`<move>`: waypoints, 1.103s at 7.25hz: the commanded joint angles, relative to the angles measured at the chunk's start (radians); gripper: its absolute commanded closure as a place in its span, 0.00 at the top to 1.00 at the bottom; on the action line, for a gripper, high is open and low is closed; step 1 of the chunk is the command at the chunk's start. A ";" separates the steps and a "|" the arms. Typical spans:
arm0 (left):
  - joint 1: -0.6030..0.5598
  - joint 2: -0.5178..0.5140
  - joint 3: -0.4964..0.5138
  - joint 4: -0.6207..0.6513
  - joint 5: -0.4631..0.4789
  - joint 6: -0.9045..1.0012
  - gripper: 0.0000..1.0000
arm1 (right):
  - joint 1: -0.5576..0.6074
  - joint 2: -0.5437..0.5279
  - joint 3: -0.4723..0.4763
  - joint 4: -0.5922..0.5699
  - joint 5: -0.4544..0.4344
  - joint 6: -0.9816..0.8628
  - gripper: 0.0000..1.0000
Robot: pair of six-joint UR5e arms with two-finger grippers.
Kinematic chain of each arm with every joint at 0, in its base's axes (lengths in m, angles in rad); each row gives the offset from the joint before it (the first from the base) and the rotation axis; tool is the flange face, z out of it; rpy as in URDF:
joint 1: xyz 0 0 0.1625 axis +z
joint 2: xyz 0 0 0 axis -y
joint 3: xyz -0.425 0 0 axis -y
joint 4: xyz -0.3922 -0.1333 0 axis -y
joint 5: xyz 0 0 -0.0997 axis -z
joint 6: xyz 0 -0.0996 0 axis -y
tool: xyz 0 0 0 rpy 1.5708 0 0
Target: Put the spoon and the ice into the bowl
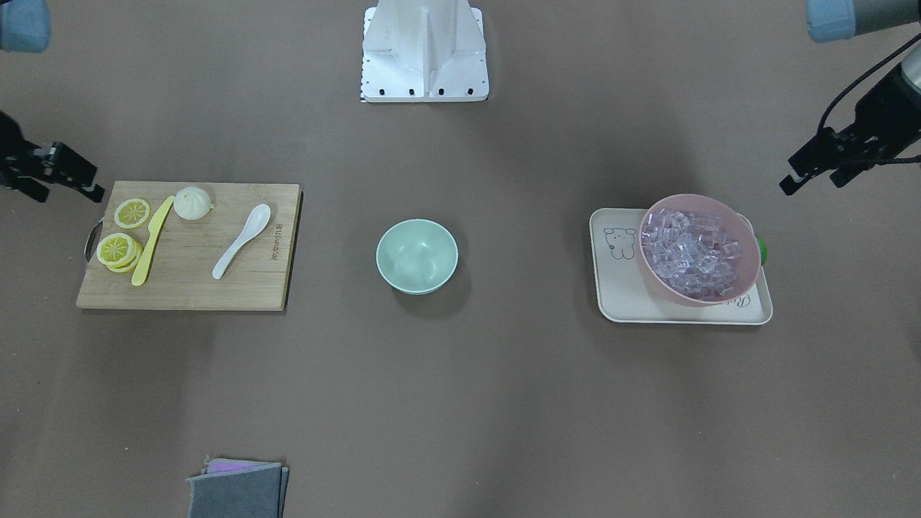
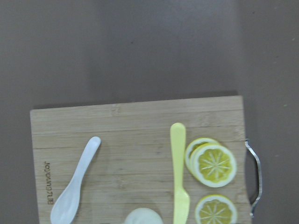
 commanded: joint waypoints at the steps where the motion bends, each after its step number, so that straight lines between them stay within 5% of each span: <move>1: 0.031 -0.077 0.050 0.004 0.021 -0.071 0.97 | -0.173 0.065 -0.076 0.096 -0.109 0.240 0.81; 4: 0.083 -0.117 0.074 0.002 0.069 -0.142 0.97 | -0.247 0.115 -0.271 0.350 -0.123 0.396 0.75; 8: 0.081 -0.114 0.073 -0.003 0.072 -0.153 0.97 | -0.298 0.131 -0.273 0.351 -0.166 0.451 0.66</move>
